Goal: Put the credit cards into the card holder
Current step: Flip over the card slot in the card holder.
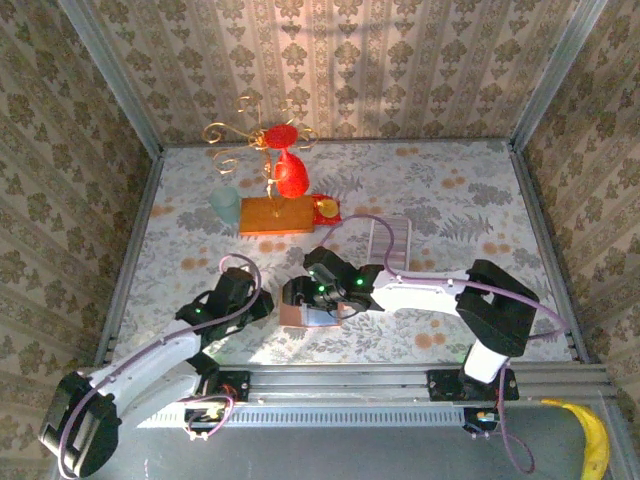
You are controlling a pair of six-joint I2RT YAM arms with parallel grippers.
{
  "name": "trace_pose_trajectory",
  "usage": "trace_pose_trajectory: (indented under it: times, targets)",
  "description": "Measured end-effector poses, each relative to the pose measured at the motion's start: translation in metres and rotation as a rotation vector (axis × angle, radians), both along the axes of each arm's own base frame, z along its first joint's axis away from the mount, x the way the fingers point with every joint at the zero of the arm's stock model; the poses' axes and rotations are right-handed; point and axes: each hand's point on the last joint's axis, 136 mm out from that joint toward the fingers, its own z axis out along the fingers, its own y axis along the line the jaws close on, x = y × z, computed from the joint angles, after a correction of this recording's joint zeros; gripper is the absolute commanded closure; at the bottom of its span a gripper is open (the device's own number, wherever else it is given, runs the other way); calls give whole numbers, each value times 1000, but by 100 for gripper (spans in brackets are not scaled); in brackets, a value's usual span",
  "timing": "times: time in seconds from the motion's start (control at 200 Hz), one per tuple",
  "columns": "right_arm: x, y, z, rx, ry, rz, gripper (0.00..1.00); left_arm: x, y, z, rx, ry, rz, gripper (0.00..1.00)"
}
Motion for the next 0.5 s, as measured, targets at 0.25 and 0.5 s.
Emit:
trace_pose_trajectory:
  times: [0.25,0.5]
  targets:
    - [-1,8,-29,-9,58,-3,40,-3,9,7,-15,-24,32,88]
    - [-1,11,-36,-2,75,-11,48,-4,5,10,-51,-17,19,91]
